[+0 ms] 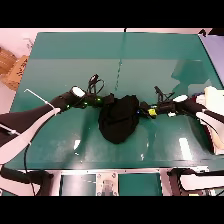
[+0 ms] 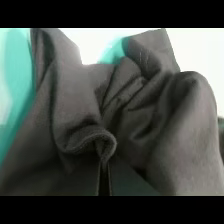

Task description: Fold the shirts.

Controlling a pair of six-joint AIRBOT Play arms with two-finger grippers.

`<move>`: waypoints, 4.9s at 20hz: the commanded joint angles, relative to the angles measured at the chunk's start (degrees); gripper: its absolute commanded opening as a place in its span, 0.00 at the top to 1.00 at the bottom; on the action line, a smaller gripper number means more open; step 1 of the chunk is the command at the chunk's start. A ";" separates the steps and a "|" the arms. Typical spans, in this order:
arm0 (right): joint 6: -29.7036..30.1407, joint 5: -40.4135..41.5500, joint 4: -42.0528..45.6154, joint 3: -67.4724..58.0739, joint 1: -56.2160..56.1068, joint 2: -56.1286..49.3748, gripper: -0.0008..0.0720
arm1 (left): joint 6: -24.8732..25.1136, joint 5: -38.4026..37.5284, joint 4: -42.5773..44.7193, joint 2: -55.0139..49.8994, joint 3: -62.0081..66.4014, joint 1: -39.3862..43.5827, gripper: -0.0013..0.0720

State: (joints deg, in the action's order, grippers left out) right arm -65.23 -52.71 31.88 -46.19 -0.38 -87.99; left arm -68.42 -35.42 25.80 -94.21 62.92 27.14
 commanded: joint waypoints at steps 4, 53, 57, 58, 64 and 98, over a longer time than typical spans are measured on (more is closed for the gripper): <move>2.91 -6.27 2.29 -7.82 5.68 -0.57 0.97 | 1.38 -7.15 2.56 7.76 0.55 -7.19 0.96; -23.67 -20.22 36.06 11.65 29.53 54.01 0.40 | 14.38 -23.34 8.55 48.85 -22.38 -39.69 0.06; -23.69 -19.78 36.11 14.19 29.51 48.00 0.40 | 14.34 -26.49 8.52 48.83 -23.61 -39.67 0.06; -23.71 -19.08 36.11 15.37 29.51 46.05 0.40 | 14.38 -26.75 8.50 48.83 -24.48 -39.67 0.06; -19.23 -11.63 27.39 19.43 29.49 33.40 0.40 | 9.55 -15.72 10.88 48.57 -32.85 -22.93 0.06; -6.75 -16.15 11.61 5.18 24.26 21.81 0.97 | 3.74 -25.77 9.11 27.78 -4.92 -16.79 0.96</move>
State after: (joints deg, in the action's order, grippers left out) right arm -71.59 -63.96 43.59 -35.24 22.33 -66.48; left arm -64.58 -53.69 34.33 -66.63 52.03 16.51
